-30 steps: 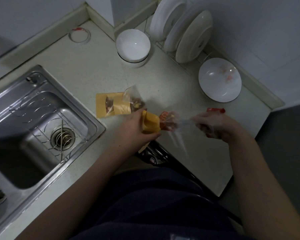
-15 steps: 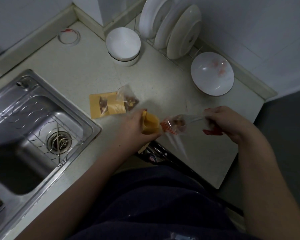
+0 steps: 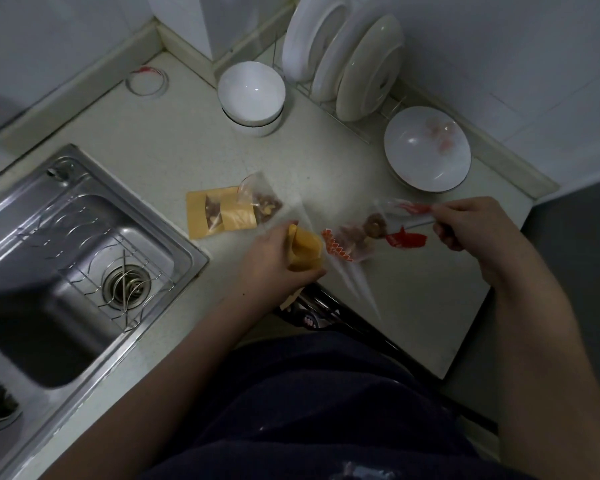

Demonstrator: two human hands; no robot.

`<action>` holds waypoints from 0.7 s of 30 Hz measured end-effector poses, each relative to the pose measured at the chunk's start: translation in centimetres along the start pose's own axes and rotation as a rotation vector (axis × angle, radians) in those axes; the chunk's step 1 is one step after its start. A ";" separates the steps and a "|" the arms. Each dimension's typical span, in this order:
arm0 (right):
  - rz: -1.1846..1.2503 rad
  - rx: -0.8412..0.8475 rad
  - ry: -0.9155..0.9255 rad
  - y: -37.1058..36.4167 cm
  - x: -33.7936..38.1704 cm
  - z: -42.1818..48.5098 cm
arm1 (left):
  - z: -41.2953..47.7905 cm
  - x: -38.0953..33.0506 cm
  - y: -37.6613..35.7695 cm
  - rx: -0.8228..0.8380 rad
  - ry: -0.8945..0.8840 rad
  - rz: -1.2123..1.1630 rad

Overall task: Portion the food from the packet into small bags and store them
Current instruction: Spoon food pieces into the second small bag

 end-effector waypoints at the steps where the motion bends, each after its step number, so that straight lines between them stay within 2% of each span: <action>1: 0.025 -0.009 -0.001 0.1 0.0 -0.1 | 0.0 0.0 0.0 -0.002 0.002 0.004; 13: 0.419 -0.087 -0.039 0.6 -1.4 -1.3 | -0.2 -0.6 -0.5 0.046 -0.007 0.021; 21: 0.583 -0.099 -0.060 0.0 -2.1 -2.0 | -0.3 -1.4 -0.8 0.066 -0.024 0.044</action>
Point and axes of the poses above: each hand's wrist, its own z-axis towards the middle knuckle, its own y-axis out of the back of the hand, x = y × z, the point moved 9 cm from there along z, towards the middle knuckle, and after that the axes turned 2 degrees about y, right-handed, at the moved point
